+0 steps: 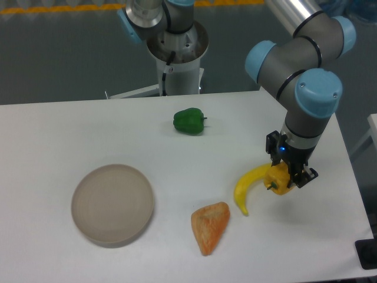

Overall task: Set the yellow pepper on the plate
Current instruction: 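Grip the yellow pepper with the gripper and lift it off the table, then carry the yellow pepper over to the round beige plate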

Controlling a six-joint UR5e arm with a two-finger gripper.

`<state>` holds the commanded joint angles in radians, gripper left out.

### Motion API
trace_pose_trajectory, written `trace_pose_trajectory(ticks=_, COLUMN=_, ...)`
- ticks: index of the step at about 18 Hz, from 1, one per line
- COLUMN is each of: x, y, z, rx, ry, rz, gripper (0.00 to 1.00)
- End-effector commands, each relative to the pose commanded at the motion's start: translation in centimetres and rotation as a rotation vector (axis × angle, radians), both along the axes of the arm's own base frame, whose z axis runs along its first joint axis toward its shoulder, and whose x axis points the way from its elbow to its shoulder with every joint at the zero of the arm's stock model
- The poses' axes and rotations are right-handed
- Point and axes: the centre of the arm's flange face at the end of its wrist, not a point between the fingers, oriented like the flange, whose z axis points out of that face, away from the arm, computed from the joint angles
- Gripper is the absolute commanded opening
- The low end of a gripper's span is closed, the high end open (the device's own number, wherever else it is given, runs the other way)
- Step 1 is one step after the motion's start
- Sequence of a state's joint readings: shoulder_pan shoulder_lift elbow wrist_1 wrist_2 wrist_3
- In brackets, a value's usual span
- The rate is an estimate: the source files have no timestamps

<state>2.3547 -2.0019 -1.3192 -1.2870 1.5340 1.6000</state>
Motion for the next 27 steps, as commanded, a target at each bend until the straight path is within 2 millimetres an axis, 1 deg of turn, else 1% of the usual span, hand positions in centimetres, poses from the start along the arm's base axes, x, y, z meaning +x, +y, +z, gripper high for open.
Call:
trace_pose_trajectory(ticks=3, x=0.0, y=0.0, z=-0.2, rx=0.0, ry=-0.003, rz=0.006, gripper=0.25)
trace_pose_trajectory(ticks=6, x=0.8, y=0.5, z=0.6, rx=0.017, ry=-0.005, rz=0.035, gripper=0.25)
trace_pose_trajectory(ticks=7, x=2.0, y=1.1, z=1.0, rx=0.028, ry=-0.013, rz=0.064, gripper=0.25)
trace_pose_trajectory(ticks=8, x=3.7, y=1.6, z=1.4, rx=0.034, ry=-0.016, rz=0.063, gripper=0.25)
trace_pose_trajectory(ticks=10, x=6.0, y=2.1, z=1.8, rx=0.035, ry=-0.019, rz=0.059, gripper=0.24)
trace_pose_trajectory(ticks=11, x=7.9, y=2.4, z=2.1, rx=0.04, ry=-0.023, rz=0.065, gripper=0.24)
trace_pose_trajectory(ticks=12, x=9.3, y=2.6, z=2.2, rx=0.039, ry=-0.026, rz=0.057, gripper=0.24)
trace_pose_trajectory(ticks=14, x=12.7, y=3.3, z=1.7, rx=0.041, ry=-0.06, rz=0.056, gripper=0.24)
trace_pose_trajectory(ticks=16, x=15.4, y=3.7, z=1.8, rx=0.045, ry=-0.07, rz=0.067, gripper=0.24)
trace_pose_trajectory(ticks=19, x=18.7, y=4.6, z=1.7, rx=0.041, ry=-0.076, rz=0.048, gripper=0.24)
trace_pose_trajectory(ticks=21, x=21.5, y=5.1, z=1.2, rx=0.035, ry=-0.093, rz=0.05, gripper=0.24)
trace_pose_trajectory(ticks=22, x=23.3, y=5.3, z=1.1, rx=0.034, ry=-0.107, rz=0.058, gripper=0.23)
trace_pose_trajectory(ticks=24, x=25.7, y=5.5, z=0.7, rx=0.026, ry=-0.113, rz=0.032, gripper=0.23)
trace_pose_trajectory(ticks=27, x=27.7, y=5.4, z=-0.3, rx=0.004, ry=-0.123, rz=0.027, gripper=0.23)
